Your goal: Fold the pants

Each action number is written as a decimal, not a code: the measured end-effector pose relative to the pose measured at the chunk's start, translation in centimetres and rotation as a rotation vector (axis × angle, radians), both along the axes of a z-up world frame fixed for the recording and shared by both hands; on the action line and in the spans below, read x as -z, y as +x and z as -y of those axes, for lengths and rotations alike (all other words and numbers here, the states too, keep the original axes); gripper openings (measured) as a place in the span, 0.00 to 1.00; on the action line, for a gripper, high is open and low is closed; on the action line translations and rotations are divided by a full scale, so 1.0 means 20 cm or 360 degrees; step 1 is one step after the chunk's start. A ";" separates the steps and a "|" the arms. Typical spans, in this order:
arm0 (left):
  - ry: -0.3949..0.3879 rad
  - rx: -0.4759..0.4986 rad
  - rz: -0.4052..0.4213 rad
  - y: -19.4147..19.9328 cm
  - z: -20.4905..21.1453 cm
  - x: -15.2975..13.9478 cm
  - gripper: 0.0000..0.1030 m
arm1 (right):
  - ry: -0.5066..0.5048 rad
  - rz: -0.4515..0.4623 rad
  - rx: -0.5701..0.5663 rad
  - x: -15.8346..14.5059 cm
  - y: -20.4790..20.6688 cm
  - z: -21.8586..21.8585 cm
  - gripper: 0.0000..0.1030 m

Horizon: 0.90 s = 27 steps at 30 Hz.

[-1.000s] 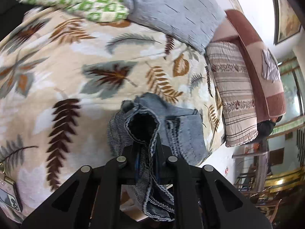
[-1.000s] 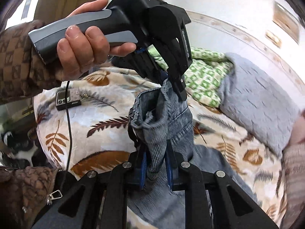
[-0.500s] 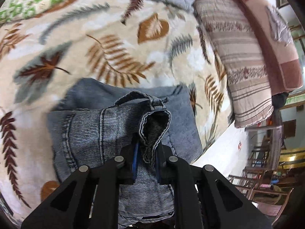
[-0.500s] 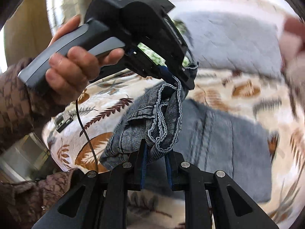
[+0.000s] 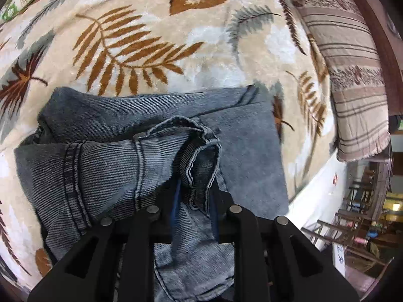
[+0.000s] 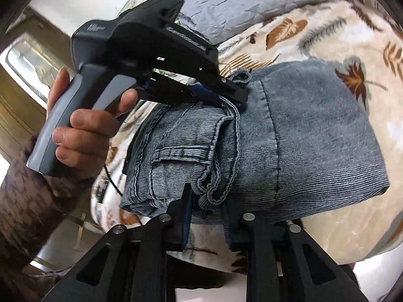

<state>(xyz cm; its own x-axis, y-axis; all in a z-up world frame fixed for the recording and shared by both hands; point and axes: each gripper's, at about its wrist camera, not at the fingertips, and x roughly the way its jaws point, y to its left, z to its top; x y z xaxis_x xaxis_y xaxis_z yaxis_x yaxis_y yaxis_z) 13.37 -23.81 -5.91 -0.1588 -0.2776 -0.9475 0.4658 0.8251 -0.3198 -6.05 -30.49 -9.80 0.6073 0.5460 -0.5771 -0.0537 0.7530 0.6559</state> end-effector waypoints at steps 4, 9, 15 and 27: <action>0.0017 0.0260 0.0150 -0.02 0.03 -0.22 0.44 | 0.0128 0.0030 0.0012 -0.02 -0.04 0.05 0.56; 0.0129 0.0681 0.0382 -0.04 0.05 -0.41 0.77 | 0.0322 0.0003 0.0002 0.00 -0.04 0.05 0.69; 0.0352 0.1028 0.0378 -0.05 0.09 -0.25 0.77 | 0.0694 -0.0252 0.0042 0.16 -0.09 0.03 0.69; 0.0206 0.0944 0.0186 0.08 -0.01 -0.01 0.72 | 0.1133 -0.0399 0.0143 0.37 0.10 -0.03 0.43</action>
